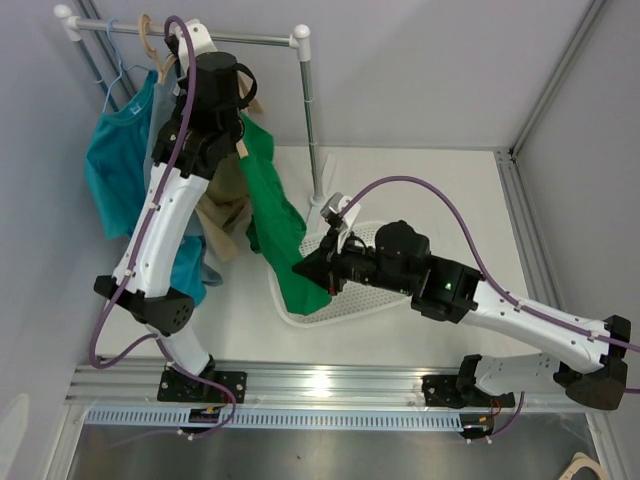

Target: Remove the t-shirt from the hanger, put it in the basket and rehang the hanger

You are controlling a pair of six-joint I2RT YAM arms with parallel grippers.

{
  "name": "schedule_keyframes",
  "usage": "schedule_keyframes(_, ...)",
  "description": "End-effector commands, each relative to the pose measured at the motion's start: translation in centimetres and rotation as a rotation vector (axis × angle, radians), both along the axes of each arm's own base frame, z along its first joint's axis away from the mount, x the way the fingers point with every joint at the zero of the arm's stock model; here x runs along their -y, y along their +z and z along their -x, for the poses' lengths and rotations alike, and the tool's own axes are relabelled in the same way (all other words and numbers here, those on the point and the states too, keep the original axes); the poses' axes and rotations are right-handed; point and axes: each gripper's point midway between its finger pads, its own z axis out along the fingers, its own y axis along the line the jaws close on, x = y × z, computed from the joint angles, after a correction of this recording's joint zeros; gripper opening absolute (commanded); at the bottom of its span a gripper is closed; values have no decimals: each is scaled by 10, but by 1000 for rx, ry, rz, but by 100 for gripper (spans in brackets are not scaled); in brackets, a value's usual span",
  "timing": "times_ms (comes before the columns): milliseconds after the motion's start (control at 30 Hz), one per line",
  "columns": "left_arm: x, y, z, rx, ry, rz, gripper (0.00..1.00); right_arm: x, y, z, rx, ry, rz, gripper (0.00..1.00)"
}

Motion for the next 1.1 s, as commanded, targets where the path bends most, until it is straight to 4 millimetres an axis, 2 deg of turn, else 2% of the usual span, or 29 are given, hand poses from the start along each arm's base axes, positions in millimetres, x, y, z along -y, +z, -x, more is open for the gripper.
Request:
schedule_keyframes(0, -19, 33, 5, 93, 67, 3, 1, 0, -3, 8, -5, 41, 20, 0)
schedule_keyframes(133, -24, 36, 1, 102, 75, 8, 1, -1, -2, 20, -10, 76, 36, 0)
schedule_keyframes(267, -25, 45, 1, 126, 60, 22, 1, 1, -26, 25, -57, 78, 79, 0)
schedule_keyframes(300, -27, 51, 2, 138, 63, 11, 1, 2, -45, 29, -95, 86, 104, 0)
schedule_keyframes(367, -29, 60, 3, 158, 67, 2, 1, -1, -61, 39, -130, 108, 104, 0)
schedule_keyframes(400, -31, 61, 2, 155, 74, -11, 1, 2, -90, 45, -164, 110, 145, 0)
schedule_keyframes(467, -33, 65, 4, 163, 76, -12, 1, 3, -112, 59, -214, 119, 158, 0)
schedule_keyframes(500, -33, 66, 7, 164, 71, -9, 1, 3, -119, 58, -223, 108, 145, 0)
schedule_keyframes(533, -33, 66, 8, 161, 65, -6, 1, 8, -142, 60, -263, 88, 175, 0)
schedule_keyframes(633, -28, 64, 26, 127, -7, 28, 1, 7, -155, 40, -248, 16, 196, 0)
schedule_keyframes(667, -25, 63, 36, 122, -27, 95, 1, 3, -149, 30, -234, 2, 179, 0)
schedule_keyframes(700, -28, 70, 59, 127, -64, 139, 1, 5, -142, 7, -225, -44, 160, 0)
schedule_keyframes(733, -16, 56, 74, 61, -150, 167, 1, -5, -124, -6, -213, -30, 128, 0)
schedule_keyframes(767, -11, 59, 88, 61, -205, 204, 0, -8, -112, -21, -186, -35, 115, 0)
schedule_keyframes(800, -2, 37, 92, 1, -247, 227, 1, -5, -99, -48, -171, -77, 98, 0)
schedule_keyframes(833, 1, 43, 122, 18, -317, 263, 1, -16, -70, -64, -134, -60, 70, 0)
schedule_keyframes(867, -1, 58, 140, 65, -351, 279, 1, -18, -56, -76, -112, -64, 60, 0)
schedule_keyframes(900, 2, 43, 147, 29, -374, 273, 0, -20, -39, -88, -86, -70, 48, 0)
schedule_keyframes(933, -5, 54, 177, 74, -409, 297, 1, -19, -25, -103, -67, -87, 45, 0)
schedule_keyframes(967, 0, 57, 192, 79, -470, 317, 1, -27, 3, -117, -39, -94, 31, 0)
schedule_keyframes(1000, 3, 48, 201, 58, -507, 322, 0, -29, 15, -128, -17, -103, 26, 0)
schedule_keyframes(1033, 0, 55, 224, 88, -550, 341, 1, -27, 25, -143, -8, -122, 19, 0)
schedule_keyframes(1067, 2, 50, 235, 71, -585, 356, 1, -36, 13, -155, -35, -115, 55, 0)
